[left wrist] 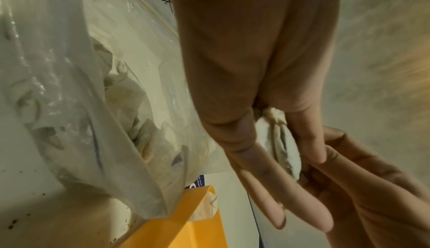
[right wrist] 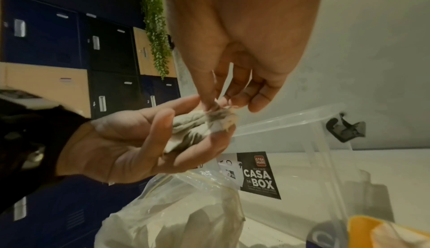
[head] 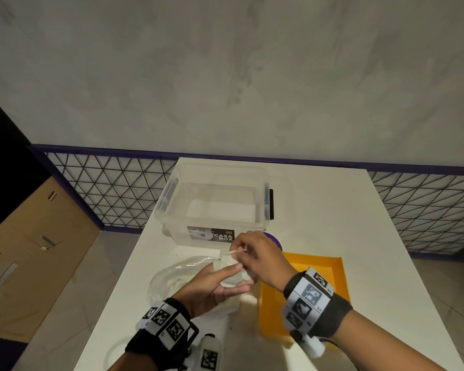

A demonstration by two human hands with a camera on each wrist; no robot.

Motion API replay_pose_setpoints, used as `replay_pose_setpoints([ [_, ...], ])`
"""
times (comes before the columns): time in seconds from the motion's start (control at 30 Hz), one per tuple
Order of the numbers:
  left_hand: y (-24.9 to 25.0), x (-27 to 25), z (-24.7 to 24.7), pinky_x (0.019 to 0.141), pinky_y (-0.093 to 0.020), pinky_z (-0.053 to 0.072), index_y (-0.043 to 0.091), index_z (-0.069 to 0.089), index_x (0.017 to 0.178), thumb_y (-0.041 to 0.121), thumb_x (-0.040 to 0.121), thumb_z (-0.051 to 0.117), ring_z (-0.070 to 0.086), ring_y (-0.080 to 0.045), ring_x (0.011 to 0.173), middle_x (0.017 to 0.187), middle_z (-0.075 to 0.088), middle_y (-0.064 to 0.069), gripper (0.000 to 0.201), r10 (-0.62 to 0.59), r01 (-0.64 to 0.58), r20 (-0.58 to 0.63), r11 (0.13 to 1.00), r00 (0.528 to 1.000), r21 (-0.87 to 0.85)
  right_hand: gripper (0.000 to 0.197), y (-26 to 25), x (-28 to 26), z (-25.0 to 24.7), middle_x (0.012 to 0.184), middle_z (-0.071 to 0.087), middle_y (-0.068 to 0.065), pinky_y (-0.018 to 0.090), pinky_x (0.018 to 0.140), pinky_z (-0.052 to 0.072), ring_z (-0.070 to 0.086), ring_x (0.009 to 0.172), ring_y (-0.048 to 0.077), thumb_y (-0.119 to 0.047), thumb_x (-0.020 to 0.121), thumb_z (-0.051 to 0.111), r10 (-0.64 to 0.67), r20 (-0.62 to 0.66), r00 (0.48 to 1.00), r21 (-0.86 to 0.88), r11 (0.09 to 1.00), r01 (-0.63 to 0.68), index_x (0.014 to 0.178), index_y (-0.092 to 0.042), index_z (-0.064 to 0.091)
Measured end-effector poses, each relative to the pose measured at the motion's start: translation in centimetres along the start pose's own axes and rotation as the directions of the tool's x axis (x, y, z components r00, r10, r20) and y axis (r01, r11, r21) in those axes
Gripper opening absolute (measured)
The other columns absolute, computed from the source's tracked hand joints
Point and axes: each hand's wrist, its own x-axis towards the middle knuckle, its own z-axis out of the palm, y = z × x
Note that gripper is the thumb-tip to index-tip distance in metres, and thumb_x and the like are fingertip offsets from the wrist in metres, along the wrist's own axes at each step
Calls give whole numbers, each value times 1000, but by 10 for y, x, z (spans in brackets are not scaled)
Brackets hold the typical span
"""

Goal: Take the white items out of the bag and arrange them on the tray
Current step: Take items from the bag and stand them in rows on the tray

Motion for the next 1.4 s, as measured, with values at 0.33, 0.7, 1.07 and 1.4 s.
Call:
replay_pose_setpoints([
  [0.33, 3, 5, -19, 95, -36, 49, -1, 40, 134, 30, 93, 55, 61, -35, 114, 116, 65, -26, 53, -89, 81, -91, 993, 992, -83, 12, 16, -6, -38, 79, 57, 0, 8, 66, 41, 49, 70, 5, -8, 84, 64, 199, -105, 974, 323, 934, -156, 84, -20, 63],
  [0.7, 6, 15, -25, 101, -36, 46, 14, 10, 145, 34, 95, 52, 65, -32, 108, 119, 63, -27, 68, -125, 110, -101, 983, 987, -147, 6, 103, -12, -59, 104, 65, -1, 32, 85, 33, 46, 95, 17, -21, 84, 65, 378, -56, 924, -263, 887, -379, 84, -27, 66],
  [1.07, 6, 16, -18, 79, -32, 59, 0, 51, 118, 24, 98, 46, 63, -36, 110, 116, 65, -27, 32, -54, 48, -84, 997, 995, -67, 13, 142, -14, -17, 122, 55, -4, 29, 93, 29, 41, 114, 18, -27, 86, 61, 430, -80, 899, -380, 821, -426, 97, -23, 67],
  [1.4, 5, 15, -17, 87, -33, 56, -1, 56, 119, 26, 97, 45, 63, -33, 112, 116, 66, -23, 36, -39, 39, -53, 999, 998, -12, 22, 156, -18, -3, 125, 52, -4, 27, 97, 31, 40, 116, 17, -29, 88, 57, 369, -134, 920, -406, 826, -391, 109, -25, 60],
])
